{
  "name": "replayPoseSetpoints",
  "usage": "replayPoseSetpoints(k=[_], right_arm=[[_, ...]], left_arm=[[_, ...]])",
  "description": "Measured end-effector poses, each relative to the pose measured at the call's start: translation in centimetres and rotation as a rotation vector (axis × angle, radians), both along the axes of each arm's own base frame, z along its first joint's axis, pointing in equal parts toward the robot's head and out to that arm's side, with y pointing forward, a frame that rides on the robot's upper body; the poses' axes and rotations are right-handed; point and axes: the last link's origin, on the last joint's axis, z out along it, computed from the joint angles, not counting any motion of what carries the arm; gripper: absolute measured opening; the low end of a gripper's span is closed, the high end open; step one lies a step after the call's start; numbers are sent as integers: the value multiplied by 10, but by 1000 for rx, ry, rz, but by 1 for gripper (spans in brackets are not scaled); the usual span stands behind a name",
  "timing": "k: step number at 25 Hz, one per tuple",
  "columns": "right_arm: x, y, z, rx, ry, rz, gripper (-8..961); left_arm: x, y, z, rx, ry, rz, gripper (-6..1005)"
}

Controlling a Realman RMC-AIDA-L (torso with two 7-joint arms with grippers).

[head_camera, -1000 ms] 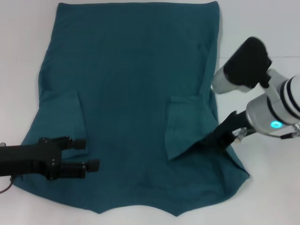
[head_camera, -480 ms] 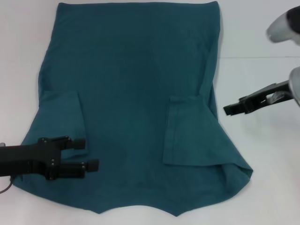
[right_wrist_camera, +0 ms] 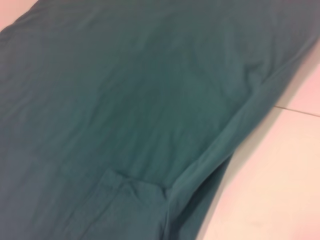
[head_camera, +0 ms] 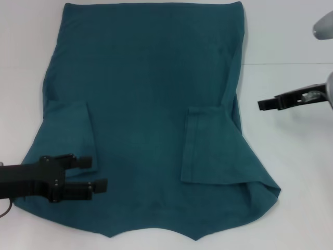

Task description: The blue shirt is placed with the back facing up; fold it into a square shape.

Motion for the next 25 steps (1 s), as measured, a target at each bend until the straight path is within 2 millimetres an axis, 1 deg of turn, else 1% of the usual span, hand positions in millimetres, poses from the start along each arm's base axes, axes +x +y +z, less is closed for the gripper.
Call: replayPoseSetpoints(k=[3,7,12,18,25], right_arm=[[0,8,-12,0,2,-5,605],[-5,17,-29,18,26,2,602],[-12,24,-42,24,64,0,593],[-15,26,-54,8,54,-4,593],[-14,26,-71,-5,-1,16,592]], left_arm=[[-1,-1,0,-1,0,3,947],[-1,-1,0,0,1,4,947],[-1,-2,0,0,3,2,947],[-1,-2,0,1,5,-1,947],[-2,-1,-1,3,10,0,946]])
